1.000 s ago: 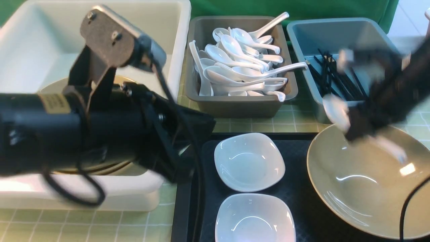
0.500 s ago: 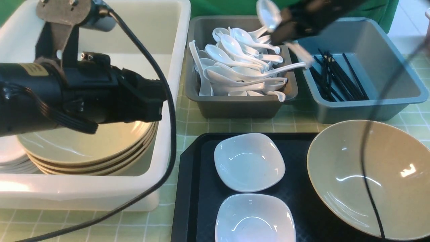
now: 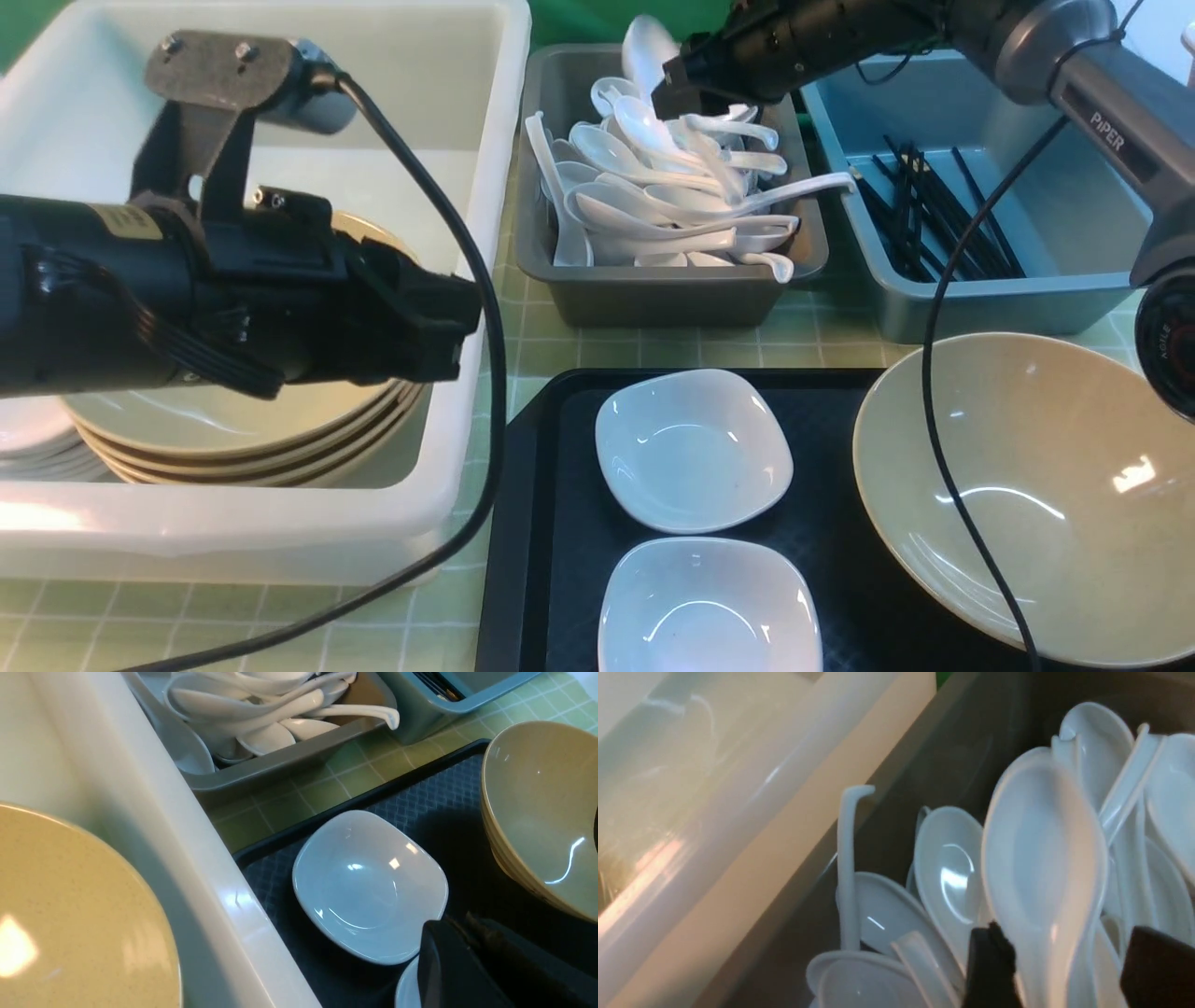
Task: On green table put chopsticks spoon bowls plates into blue grey white boxes.
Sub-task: 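Place the white spoon into the bin of spoons with the right gripper, then grasp the large bowl on the tray by its rim, then place the tan bowl onto the bowl stack in the left bin with the left gripper, then grasp the small white bowl on the black tray by its rim with the left gripper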
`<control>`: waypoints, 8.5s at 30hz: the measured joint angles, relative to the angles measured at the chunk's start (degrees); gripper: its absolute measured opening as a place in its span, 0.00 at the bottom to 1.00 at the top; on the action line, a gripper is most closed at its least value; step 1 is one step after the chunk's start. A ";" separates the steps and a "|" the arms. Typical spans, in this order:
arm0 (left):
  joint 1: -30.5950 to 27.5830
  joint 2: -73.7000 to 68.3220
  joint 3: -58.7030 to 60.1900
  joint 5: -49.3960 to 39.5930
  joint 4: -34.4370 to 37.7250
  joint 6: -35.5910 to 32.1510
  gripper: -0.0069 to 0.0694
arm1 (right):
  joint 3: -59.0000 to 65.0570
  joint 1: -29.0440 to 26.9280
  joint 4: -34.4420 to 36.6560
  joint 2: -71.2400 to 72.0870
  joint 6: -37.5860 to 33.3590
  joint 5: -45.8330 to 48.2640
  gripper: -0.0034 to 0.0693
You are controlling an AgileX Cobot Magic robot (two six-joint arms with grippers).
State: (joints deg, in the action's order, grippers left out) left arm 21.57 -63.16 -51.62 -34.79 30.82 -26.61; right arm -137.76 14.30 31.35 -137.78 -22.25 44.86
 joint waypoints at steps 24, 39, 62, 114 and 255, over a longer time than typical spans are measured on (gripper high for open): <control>1.78 -1.60 0.00 -7.58 11.91 -1.23 0.09 | 45.17 -4.17 -6.12 61.60 -7.78 21.87 0.31; 14.79 -27.55 -18.14 -8.38 11.29 2.45 0.45 | 93.96 -4.17 -6.41 105.33 -2.75 5.96 0.08; 15.75 -63.10 -48.67 -19.74 16.47 -1.19 0.20 | 95.49 -4.17 -9.76 108.60 -2.99 7.31 0.10; -57.76 -21.23 -15.95 -32.05 3.88 12.56 0.11 | 72.08 9.22 25.46 65.96 -40.72 7.13 0.11; 11.91 -43.44 -34.20 -16.28 -6.84 24.87 0.11 | 70.77 9.22 13.01 70.90 -28.13 16.99 0.30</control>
State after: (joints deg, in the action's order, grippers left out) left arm 33.48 -106.61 -85.82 -51.06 23.98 -1.74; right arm -66.99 23.51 44.35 -66.88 -50.38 61.84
